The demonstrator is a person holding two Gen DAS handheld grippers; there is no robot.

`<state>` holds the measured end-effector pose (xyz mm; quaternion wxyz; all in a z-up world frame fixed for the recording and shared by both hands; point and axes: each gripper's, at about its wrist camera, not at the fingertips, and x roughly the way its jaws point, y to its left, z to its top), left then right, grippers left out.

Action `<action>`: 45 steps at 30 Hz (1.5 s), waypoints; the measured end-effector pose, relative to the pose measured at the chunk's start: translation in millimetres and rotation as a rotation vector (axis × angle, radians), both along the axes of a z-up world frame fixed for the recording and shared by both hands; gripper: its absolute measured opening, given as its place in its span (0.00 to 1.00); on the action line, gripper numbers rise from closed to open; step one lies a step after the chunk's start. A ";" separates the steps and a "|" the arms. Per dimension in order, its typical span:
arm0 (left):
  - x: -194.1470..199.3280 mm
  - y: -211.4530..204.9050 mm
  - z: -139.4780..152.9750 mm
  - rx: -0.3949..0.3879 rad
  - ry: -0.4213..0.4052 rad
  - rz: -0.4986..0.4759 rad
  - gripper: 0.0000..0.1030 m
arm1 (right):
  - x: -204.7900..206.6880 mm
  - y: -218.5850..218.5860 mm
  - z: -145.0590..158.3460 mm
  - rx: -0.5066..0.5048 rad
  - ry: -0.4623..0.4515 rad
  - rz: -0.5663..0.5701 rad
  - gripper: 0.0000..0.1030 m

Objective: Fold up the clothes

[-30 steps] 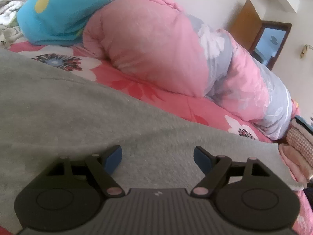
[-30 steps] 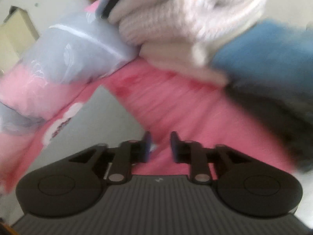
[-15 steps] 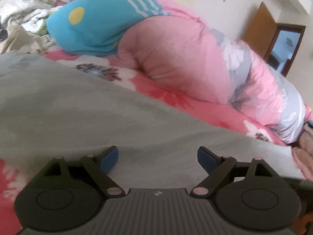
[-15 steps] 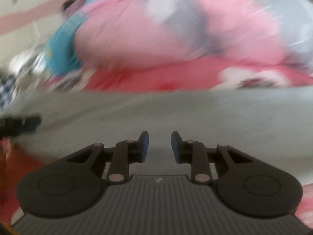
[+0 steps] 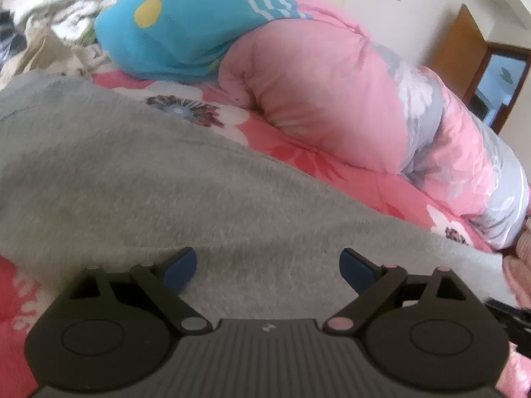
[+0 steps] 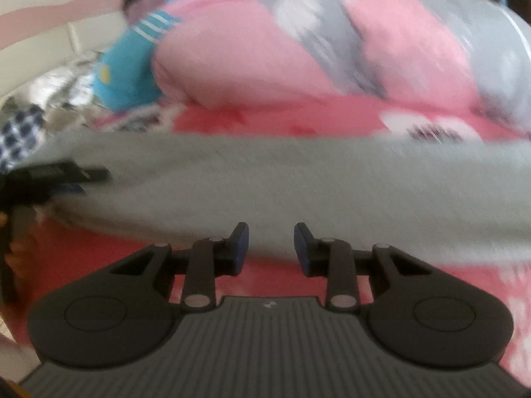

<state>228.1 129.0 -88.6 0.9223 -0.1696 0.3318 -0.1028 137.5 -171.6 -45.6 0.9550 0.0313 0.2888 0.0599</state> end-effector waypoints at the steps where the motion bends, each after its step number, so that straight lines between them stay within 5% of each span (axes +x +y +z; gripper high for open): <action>1: 0.6 2.2 0.4 -0.005 -0.001 0.011 0.91 | 9.7 12.7 2.5 -0.014 -0.014 0.036 0.28; 5: 3.0 11.0 2.0 -0.027 -0.005 0.053 0.92 | 49.6 58.2 -9.8 -0.041 0.008 0.138 0.29; 8: 5.2 16.5 -0.6 -0.038 0.004 0.073 0.92 | 50.5 67.6 -40.4 -0.073 0.128 0.178 0.30; 9: 5.2 16.7 -0.9 -0.038 0.004 0.078 0.92 | 39.5 63.8 -44.6 -0.061 0.099 0.181 0.30; 14: 4.8 19.8 0.7 -0.053 0.003 0.108 0.92 | 0.4 42.2 -27.0 -0.052 0.167 0.134 0.31; 17: 4.9 23.9 2.6 -0.070 0.005 0.129 0.92 | -2.8 44.5 -2.9 -0.046 0.089 0.154 0.31; 22: 5.4 30.7 5.2 -0.096 0.009 0.163 0.92 | 71.0 70.5 13.8 -0.057 -0.010 0.187 0.34; 27: 7.5 37.6 3.7 -0.110 0.025 0.189 0.91 | 148.9 90.7 -27.2 -0.037 0.110 0.182 0.34; 30: 8.7 41.8 2.8 -0.119 0.034 0.205 0.92 | 139.3 83.7 -45.6 -0.025 0.146 0.190 0.35; 40: 8.6 31.0 -1.1 -0.047 0.023 0.224 0.92 | 27.4 27.1 -26.6 0.014 0.137 0.084 0.38; 45: 9.2 32.7 -0.9 -0.047 0.023 0.218 0.92 | 56.7 76.4 -10.9 0.028 0.046 0.200 0.38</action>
